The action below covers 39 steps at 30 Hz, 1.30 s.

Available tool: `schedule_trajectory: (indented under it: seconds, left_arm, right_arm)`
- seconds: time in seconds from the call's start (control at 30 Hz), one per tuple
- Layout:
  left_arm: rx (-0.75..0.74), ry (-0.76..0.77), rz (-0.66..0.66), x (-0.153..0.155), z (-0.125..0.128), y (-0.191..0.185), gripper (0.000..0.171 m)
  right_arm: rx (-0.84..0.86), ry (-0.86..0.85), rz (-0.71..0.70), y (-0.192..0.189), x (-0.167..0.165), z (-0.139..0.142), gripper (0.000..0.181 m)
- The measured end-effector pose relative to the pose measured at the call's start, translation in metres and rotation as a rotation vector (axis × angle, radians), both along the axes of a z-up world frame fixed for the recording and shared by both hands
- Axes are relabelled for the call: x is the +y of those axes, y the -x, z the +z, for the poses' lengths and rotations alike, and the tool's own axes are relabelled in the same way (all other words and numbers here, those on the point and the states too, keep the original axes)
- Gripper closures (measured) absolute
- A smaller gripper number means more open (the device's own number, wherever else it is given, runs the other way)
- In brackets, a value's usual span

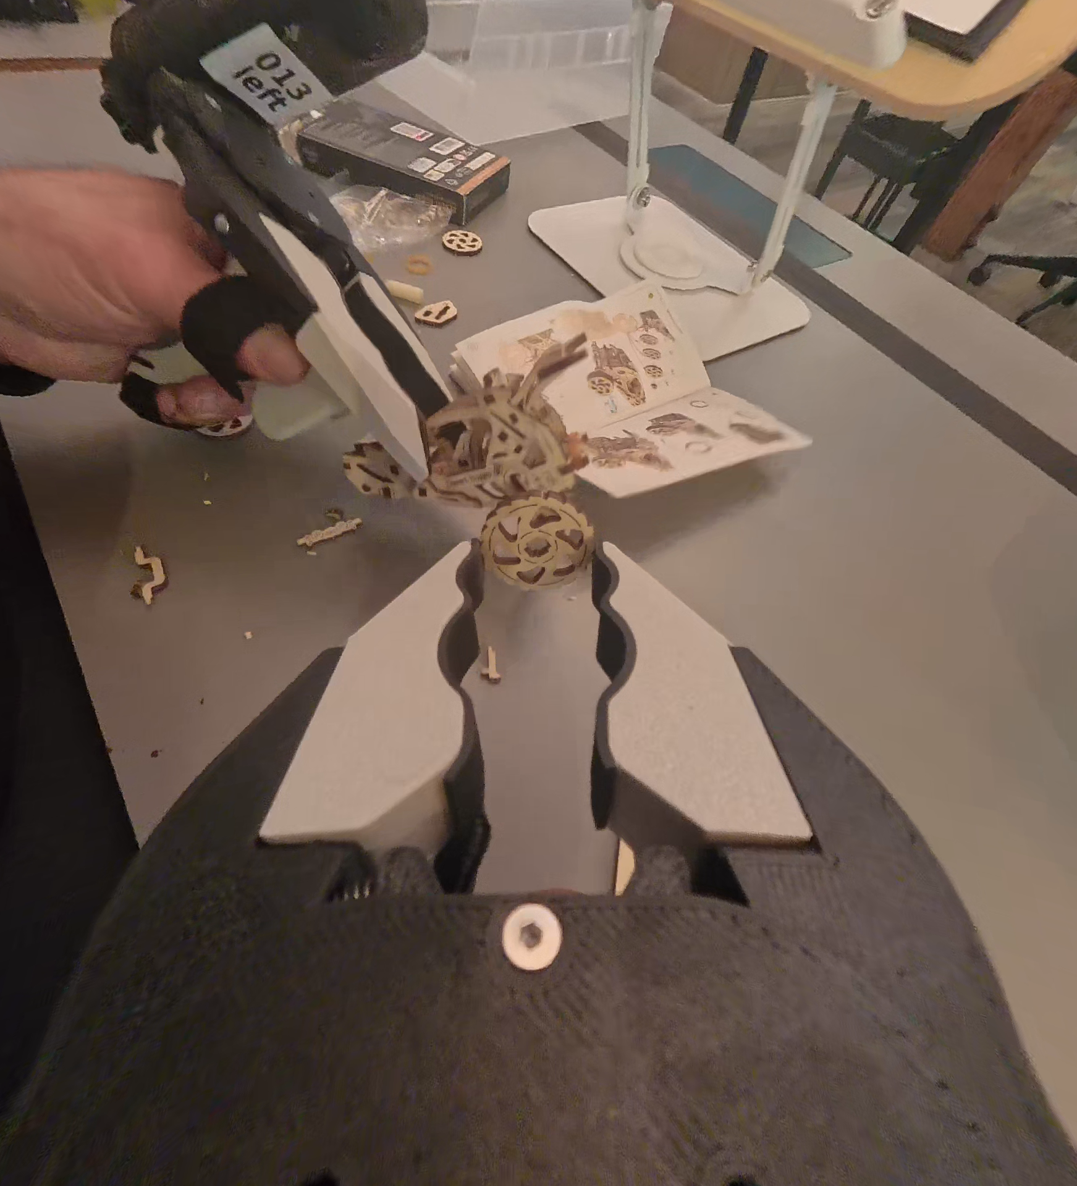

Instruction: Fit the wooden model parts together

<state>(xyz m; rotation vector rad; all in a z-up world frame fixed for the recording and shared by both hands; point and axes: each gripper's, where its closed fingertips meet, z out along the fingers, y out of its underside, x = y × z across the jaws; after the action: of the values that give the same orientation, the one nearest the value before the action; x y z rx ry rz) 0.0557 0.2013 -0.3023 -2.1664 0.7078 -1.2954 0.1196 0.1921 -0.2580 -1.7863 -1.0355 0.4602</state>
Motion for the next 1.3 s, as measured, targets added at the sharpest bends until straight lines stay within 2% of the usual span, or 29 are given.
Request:
schedule_trajectory:
  seconds: [0.17,0.33,0.73,1.07,1.2,1.3]
  left_arm:
    - [-0.076,0.014,0.04,-0.002,0.014,0.01,0.123]
    - [-0.133,0.022,0.034,-0.009,0.023,0.011,0.123]
    - [-0.181,0.071,0.041,-0.014,0.024,0.012,0.124]
    - [-0.037,-0.128,0.081,-0.012,0.026,0.017,0.124]
    - [0.034,-0.263,0.092,-0.01,0.03,0.021,0.124]
    - [0.142,-0.402,0.097,-0.009,0.032,0.023,0.124]
  right_arm:
    - [-0.04,-0.006,0.034,0.021,0.006,-0.004,0.15]
    - [-0.054,0.017,0.012,0.026,0.016,-0.008,0.15]
    - [-0.105,0.048,0.041,0.036,0.017,-0.006,0.15]
    - [-0.031,0.143,-0.006,0.041,0.019,-0.005,0.15]
    - [0.057,0.18,-0.018,0.046,0.02,0.0,0.15]
    - [0.146,0.194,-0.025,0.05,0.02,0.005,0.15]
